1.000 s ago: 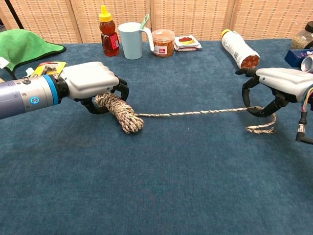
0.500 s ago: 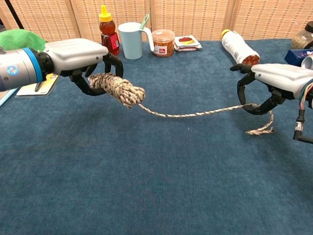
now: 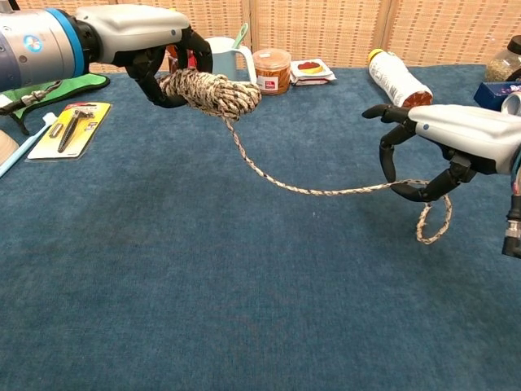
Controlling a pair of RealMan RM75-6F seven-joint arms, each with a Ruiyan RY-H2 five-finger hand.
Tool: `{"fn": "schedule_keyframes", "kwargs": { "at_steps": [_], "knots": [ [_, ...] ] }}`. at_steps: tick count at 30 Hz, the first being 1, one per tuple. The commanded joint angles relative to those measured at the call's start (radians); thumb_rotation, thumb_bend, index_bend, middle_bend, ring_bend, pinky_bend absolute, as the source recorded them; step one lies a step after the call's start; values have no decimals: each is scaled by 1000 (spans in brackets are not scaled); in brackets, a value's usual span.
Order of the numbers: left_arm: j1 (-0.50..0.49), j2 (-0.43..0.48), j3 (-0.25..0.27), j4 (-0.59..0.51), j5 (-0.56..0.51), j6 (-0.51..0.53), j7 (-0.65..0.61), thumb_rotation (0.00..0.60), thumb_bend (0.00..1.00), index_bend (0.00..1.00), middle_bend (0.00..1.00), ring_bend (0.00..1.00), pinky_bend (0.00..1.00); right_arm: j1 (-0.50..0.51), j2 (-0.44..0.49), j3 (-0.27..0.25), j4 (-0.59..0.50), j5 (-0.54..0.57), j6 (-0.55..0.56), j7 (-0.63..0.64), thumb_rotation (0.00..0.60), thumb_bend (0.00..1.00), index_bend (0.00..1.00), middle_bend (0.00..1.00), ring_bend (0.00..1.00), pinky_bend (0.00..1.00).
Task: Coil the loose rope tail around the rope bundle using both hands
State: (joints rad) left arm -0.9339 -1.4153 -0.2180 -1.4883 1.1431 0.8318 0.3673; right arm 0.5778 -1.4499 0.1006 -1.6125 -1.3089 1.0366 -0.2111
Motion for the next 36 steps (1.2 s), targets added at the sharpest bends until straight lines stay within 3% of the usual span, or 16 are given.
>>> {"fn": "schedule_keyframes", "kwargs": {
  "at_steps": [1, 6, 17, 25, 36],
  "knots": [
    [-61, -39, -18, -53, -170, 29, 211, 600, 380, 520, 356, 376, 618, -9, 44, -11, -78, -37, 17, 3, 600, 549, 670, 0, 0, 0],
    [-102, -101, -14, -62, -269, 87, 333, 600, 375, 512, 356, 388, 631, -6, 95, -11, -181, -67, 23, -6, 600, 549, 671, 0, 0, 0],
    [-166, -215, -18, 1, -389, 161, 464, 600, 372, 496, 348, 388, 634, 16, 141, 27, -324, -48, 19, -33, 600, 549, 671, 0, 0, 0],
    [-206, -290, -28, 69, -432, 138, 469, 600, 369, 502, 357, 391, 635, 58, 149, 85, -377, 38, -13, -42, 600, 549, 676, 0, 0, 0],
    [-248, -374, -18, 177, -374, 85, 414, 600, 369, 514, 375, 402, 639, 124, 178, 182, -428, 183, -53, 7, 600, 549, 685, 0, 0, 0]
  ]
}}
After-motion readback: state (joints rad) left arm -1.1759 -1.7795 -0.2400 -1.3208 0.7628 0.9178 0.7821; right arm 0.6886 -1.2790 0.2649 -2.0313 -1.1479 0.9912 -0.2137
